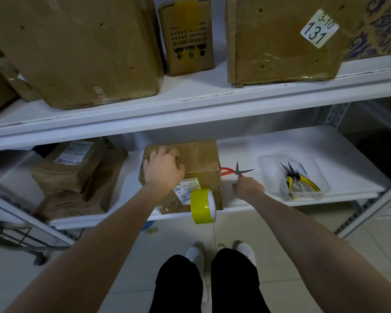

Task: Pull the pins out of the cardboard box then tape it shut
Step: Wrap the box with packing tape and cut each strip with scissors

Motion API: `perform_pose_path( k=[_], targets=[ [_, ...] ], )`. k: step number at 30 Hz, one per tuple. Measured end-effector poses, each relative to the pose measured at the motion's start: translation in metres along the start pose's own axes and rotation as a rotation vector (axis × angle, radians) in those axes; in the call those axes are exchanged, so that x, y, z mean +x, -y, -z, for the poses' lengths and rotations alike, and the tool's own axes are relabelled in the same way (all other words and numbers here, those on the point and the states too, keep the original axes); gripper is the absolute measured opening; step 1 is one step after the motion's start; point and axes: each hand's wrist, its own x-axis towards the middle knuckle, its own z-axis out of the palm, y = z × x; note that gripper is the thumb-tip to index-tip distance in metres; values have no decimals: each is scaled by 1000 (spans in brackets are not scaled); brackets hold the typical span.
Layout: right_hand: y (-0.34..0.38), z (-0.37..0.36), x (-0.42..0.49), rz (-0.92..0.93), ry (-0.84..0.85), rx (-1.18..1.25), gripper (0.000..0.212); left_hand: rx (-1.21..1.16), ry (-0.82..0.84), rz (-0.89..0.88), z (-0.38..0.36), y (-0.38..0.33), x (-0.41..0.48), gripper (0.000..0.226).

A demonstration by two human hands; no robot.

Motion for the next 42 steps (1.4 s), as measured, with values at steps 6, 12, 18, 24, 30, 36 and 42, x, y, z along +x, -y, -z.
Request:
perform_pose_path(
  k=[6,12,18,24,30,36,42],
  targets=[
    [11,-8,7,-62,-34,-165,29,-51,-6,15,-1,3,4,35],
    [8,-11,9,-125,-1,-189,46,-80,6,10,-2,3,8,28],
    [-8,-1,7,-170,-45,-19,37,-185,-118,128,1,12,-1,31],
    [-10,23,-6,-139,-4,285,20,-9,56,72,9,21,-14,44],
    [-6,38,-26,-29,-122,556,12,80,253,45,16,13,-15,48],
    [-3,53,-53,167,-222,482,6,114,271,47,15,6,-16,46],
    [19,73,-79,342,-299,218,12,26,278,79,19,4,-15,46]
  ],
)
